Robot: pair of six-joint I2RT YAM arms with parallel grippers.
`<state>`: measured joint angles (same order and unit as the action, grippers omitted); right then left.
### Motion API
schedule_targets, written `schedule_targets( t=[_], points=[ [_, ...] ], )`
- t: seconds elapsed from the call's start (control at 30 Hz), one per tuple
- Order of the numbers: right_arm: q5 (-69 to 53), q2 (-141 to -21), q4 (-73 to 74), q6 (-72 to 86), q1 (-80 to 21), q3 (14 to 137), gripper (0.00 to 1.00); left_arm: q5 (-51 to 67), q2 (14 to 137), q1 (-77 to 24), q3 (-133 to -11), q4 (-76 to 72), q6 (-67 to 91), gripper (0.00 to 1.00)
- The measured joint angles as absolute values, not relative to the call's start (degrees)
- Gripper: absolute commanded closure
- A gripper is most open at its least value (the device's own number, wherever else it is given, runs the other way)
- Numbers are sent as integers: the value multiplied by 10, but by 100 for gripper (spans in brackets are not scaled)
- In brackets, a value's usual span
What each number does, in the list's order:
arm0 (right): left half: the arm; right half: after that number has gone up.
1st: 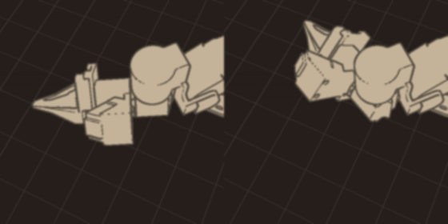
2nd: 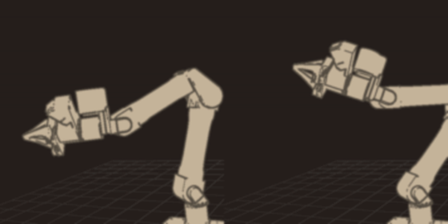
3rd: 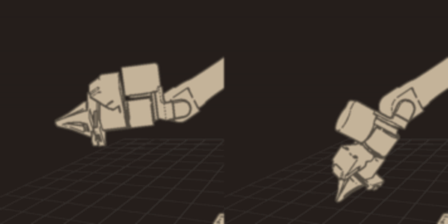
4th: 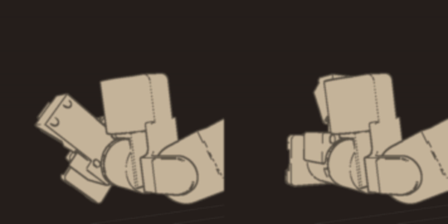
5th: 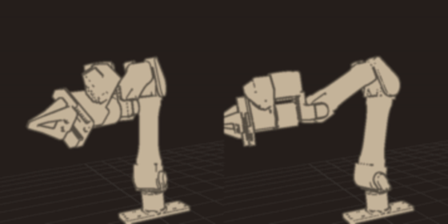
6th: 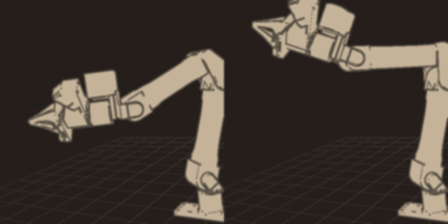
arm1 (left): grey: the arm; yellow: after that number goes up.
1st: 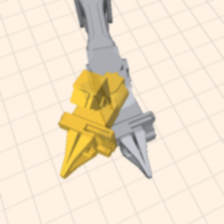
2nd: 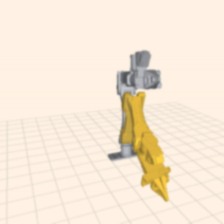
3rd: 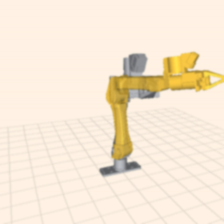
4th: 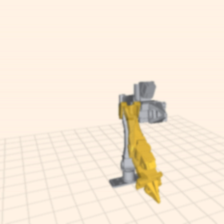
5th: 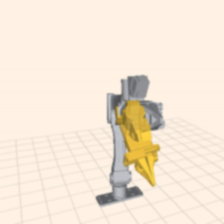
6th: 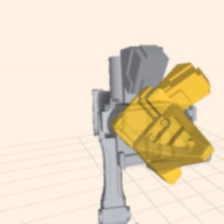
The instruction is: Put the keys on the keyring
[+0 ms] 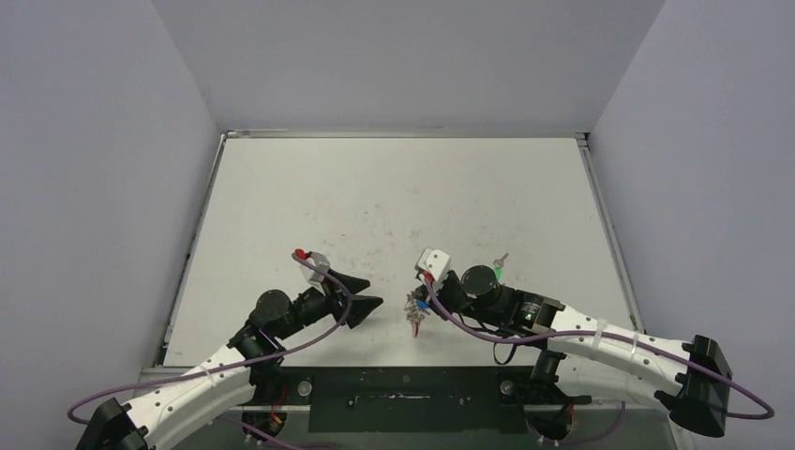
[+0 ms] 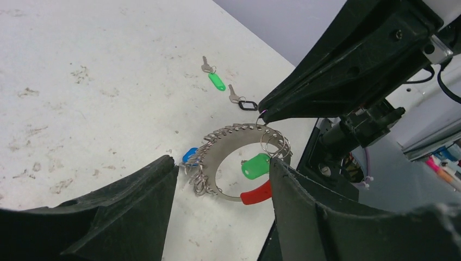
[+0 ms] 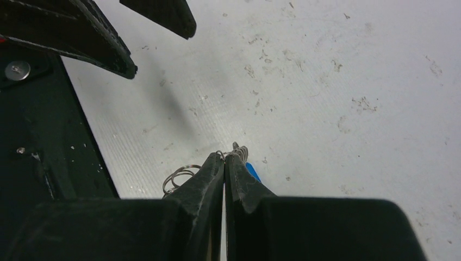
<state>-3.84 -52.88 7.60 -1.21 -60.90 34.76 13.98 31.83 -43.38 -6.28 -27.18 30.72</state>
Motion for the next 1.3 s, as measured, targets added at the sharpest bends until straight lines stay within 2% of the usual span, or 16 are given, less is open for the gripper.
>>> schedule_targets(
  t=[0.1,0.3,0.53,0.7,0.87,1.3],
  points=[
    [-57,-525,49,-5,-609,336,100,166,347,-434,-64,-305,275,47],
    [-92,-503,-19,17,-609,311,100,206,415,-439,-64,-394,227,50],
    [-133,-493,-57,23,-609,305,100,215,462,-474,-64,-475,161,58],
    [-153,-491,-68,22,-609,305,100,215,482,-500,-68,-498,122,61],
    [-161,-491,-70,22,-609,305,100,216,494,-514,-74,-509,100,74],
    [-166,-495,-78,25,-609,305,100,220,514,-524,-84,-528,91,83]
  ],
)
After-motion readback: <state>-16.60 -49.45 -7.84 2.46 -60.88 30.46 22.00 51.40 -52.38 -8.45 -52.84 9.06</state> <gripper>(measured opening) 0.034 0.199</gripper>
